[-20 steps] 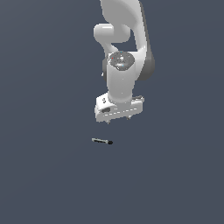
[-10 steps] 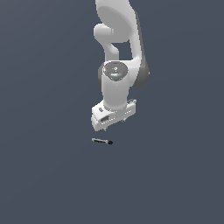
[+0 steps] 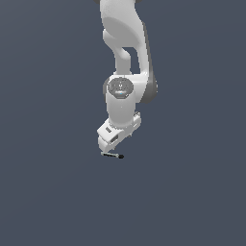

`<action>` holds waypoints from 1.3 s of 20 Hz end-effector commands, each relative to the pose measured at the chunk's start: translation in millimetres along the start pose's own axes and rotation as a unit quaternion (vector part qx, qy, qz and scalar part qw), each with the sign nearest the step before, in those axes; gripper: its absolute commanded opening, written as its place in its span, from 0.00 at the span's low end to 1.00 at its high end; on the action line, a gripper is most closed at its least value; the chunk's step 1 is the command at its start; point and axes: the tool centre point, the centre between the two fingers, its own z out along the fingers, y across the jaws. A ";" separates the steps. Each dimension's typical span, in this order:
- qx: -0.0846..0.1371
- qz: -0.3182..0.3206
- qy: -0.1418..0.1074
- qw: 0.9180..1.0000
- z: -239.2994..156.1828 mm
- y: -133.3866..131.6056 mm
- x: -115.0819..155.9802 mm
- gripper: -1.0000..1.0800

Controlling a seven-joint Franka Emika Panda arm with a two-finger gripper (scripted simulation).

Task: Pick up the object and move it to a goal position.

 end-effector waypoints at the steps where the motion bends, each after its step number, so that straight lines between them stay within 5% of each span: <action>1: -0.001 -0.032 0.000 0.999 6.2 4.8 -1.7 0.96; 10: -0.002 -0.145 0.000 0.989 28.4 21.3 -8.3 0.96; 26: -0.003 -0.298 0.002 0.955 59.5 42.4 -18.7 0.96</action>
